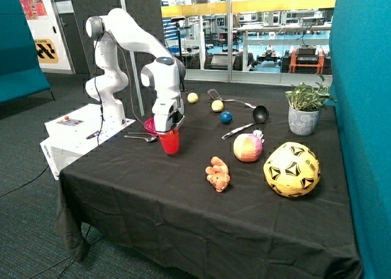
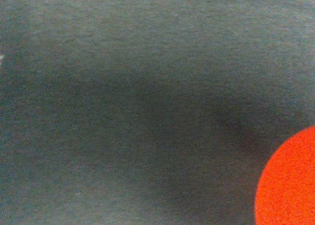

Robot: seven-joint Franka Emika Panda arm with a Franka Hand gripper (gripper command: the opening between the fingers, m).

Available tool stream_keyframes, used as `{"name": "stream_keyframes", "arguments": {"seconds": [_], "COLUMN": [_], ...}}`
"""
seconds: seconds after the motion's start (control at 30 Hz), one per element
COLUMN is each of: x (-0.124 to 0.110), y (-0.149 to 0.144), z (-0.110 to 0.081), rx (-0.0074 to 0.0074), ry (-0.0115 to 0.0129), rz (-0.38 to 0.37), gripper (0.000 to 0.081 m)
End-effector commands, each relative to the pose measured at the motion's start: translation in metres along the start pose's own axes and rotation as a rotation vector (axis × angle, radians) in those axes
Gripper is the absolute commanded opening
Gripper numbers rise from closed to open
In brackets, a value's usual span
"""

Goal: Set the table

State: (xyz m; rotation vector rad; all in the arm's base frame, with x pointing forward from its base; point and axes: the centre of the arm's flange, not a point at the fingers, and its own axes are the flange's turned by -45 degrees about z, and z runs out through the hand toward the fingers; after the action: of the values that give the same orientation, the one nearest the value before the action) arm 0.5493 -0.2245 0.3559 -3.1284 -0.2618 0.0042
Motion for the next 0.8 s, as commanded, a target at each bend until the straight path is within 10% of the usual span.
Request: {"name": "stream_keyframes", "arguments": {"seconds": [0.0, 0.77], "x": [-0.004, -0.026], "y": [-0.033, -0.11], "z": [-0.009, -0.014], "rx": [-0.0025, -0.0027], "ry": [0.0024, 0.0022], "rz": [-0.051, -0.197], "gripper": [0.0, 0.0]}}
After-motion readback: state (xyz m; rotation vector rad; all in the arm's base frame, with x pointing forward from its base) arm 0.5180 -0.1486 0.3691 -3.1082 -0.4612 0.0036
